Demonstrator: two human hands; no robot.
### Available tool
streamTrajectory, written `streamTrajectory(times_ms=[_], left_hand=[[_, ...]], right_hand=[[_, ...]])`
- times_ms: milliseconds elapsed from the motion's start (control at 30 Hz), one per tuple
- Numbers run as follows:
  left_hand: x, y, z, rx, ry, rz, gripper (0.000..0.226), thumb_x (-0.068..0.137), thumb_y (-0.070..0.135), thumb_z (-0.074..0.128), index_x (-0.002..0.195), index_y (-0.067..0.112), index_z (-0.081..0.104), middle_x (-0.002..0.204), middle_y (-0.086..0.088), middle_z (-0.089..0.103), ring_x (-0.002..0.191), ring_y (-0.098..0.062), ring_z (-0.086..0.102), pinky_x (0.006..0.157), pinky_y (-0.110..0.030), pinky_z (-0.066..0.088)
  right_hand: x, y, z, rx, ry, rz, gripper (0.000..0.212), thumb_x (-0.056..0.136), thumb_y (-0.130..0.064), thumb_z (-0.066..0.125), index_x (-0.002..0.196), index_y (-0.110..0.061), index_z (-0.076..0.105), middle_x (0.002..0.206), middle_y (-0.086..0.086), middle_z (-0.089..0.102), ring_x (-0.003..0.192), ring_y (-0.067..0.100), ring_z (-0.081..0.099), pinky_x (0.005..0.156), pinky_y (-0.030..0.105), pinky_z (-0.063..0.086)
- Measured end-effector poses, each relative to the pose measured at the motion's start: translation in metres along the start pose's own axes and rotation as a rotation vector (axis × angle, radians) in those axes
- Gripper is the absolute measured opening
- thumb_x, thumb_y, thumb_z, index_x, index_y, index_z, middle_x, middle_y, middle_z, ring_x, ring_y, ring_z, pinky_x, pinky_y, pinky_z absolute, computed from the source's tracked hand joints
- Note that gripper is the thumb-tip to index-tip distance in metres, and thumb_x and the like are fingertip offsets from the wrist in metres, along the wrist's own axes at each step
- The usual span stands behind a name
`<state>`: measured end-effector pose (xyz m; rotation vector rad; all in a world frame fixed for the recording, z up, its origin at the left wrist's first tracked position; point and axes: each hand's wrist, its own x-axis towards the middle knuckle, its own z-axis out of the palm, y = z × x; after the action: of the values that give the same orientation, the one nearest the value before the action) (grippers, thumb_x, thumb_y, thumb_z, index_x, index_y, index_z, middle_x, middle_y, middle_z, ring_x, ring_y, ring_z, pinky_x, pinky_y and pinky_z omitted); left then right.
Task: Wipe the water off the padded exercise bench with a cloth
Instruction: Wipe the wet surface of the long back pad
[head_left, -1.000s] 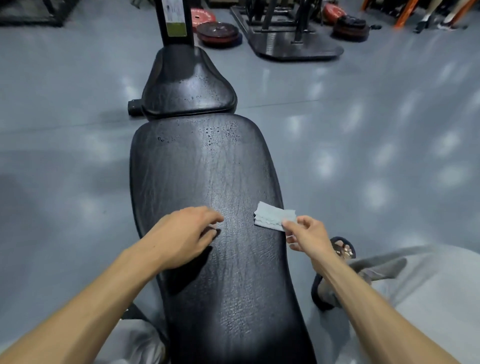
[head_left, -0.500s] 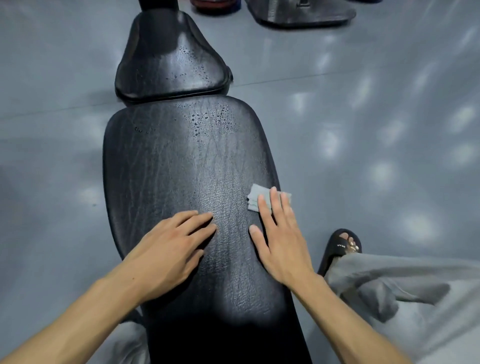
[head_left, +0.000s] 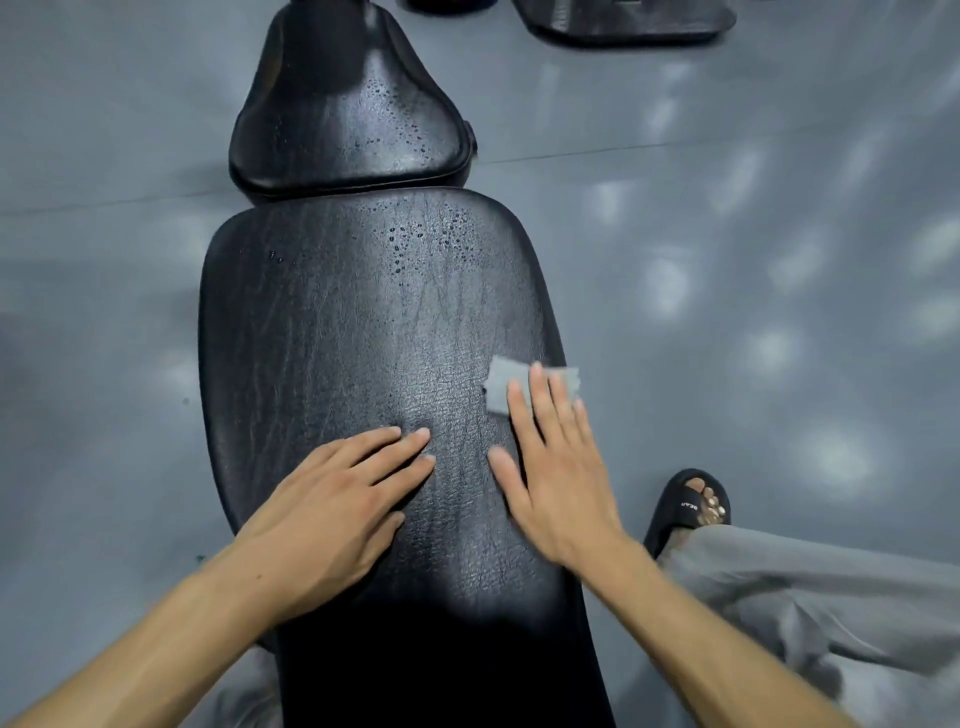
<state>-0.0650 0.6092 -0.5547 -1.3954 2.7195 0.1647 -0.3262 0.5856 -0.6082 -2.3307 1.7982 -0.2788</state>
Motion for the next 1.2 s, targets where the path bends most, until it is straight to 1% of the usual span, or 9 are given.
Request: streamTrajectory(times_ms=[167,233,367,433,567,700,800,1033,1200], left_hand=[[-0.001,0.002,0.001,0.008,-0.025,-0.005,0.057,0.095,0.043,0.042,0.148,0.025,0.052,0.161,0.006,0.042,0.144,-0.020,0.044,0.112,-0.036,0.030],[-0.002,0.002,0.001,0.006,-0.030,-0.006,0.058,0.095,0.044,0.041,0.150,0.025,0.049,0.162,0.006,0.039,0.146,-0.020,0.042,0.113,-0.036,0.031],[-0.005,0.000,0.002,-0.015,-0.046,-0.009,0.060,0.095,0.046,0.040,0.150,0.027,0.048,0.162,0.006,0.038,0.147,-0.019,0.041,0.114,-0.042,0.043],[-0.006,-0.001,0.002,-0.017,-0.053,-0.007,0.061,0.093,0.046,0.040,0.150,0.026,0.048,0.162,0.005,0.039,0.146,-0.019,0.043,0.113,-0.044,0.045],[-0.009,-0.001,0.001,-0.009,-0.048,-0.008,0.062,0.092,0.046,0.039,0.150,0.025,0.049,0.162,0.005,0.040,0.146,-0.020,0.043,0.113,-0.045,0.044],[-0.011,0.000,0.000,-0.010,-0.046,-0.021,0.063,0.092,0.047,0.038,0.150,0.026,0.048,0.161,0.006,0.040,0.146,-0.020,0.043,0.114,-0.044,0.044],[-0.016,-0.002,-0.001,-0.002,-0.034,-0.038,0.063,0.091,0.048,0.038,0.149,0.024,0.050,0.160,0.005,0.043,0.145,-0.021,0.045,0.112,-0.045,0.045],[-0.026,-0.012,0.003,-0.012,-0.021,-0.048,0.063,0.092,0.047,0.039,0.149,0.024,0.050,0.160,0.005,0.043,0.144,-0.022,0.046,0.111,-0.046,0.047],[-0.025,-0.017,0.002,-0.013,-0.013,-0.059,0.063,0.092,0.047,0.039,0.149,0.024,0.050,0.160,0.005,0.043,0.144,-0.022,0.047,0.111,-0.045,0.047]], right_hand=[[0.103,-0.001,-0.030,-0.020,-0.006,0.094,0.070,0.107,-0.054,0.021,0.163,-0.015,0.007,0.171,0.010,-0.007,0.158,0.025,-0.009,0.128,0.044,0.001],[0.093,-0.005,-0.027,-0.028,-0.012,0.090,0.072,0.107,-0.056,0.019,0.164,-0.015,0.004,0.170,0.009,-0.010,0.157,0.024,-0.012,0.128,0.045,0.000],[0.013,-0.012,-0.011,-0.070,-0.007,0.006,0.074,0.105,-0.057,0.020,0.164,-0.015,0.006,0.171,0.008,-0.007,0.157,0.021,-0.013,0.128,0.043,0.001],[-0.007,-0.011,-0.007,-0.091,-0.043,-0.028,0.073,0.104,-0.057,0.020,0.164,-0.015,0.007,0.171,0.007,-0.006,0.157,0.019,-0.013,0.128,0.043,0.001],[0.040,-0.001,-0.018,-0.122,-0.039,-0.017,0.073,0.104,-0.058,0.016,0.164,-0.017,0.007,0.171,0.005,-0.007,0.157,0.020,-0.010,0.128,0.043,0.003],[0.110,-0.005,-0.032,-0.085,-0.025,0.115,0.073,0.105,-0.058,0.016,0.164,-0.015,0.004,0.171,0.008,-0.008,0.158,0.022,-0.009,0.128,0.043,0.002],[0.100,-0.013,-0.028,-0.035,-0.013,0.130,0.074,0.105,-0.057,0.018,0.164,-0.015,0.002,0.171,0.008,-0.009,0.157,0.022,-0.012,0.128,0.045,0.002],[-0.014,-0.022,-0.006,-0.078,-0.045,0.007,0.074,0.105,-0.056,0.021,0.164,-0.015,0.004,0.171,0.006,-0.009,0.157,0.020,-0.012,0.128,0.042,0.003],[0.074,-0.006,-0.021,-0.078,-0.014,0.045,0.076,0.104,-0.060,0.015,0.164,-0.014,0.007,0.171,0.010,-0.006,0.158,0.023,-0.009,0.128,0.045,0.003]])
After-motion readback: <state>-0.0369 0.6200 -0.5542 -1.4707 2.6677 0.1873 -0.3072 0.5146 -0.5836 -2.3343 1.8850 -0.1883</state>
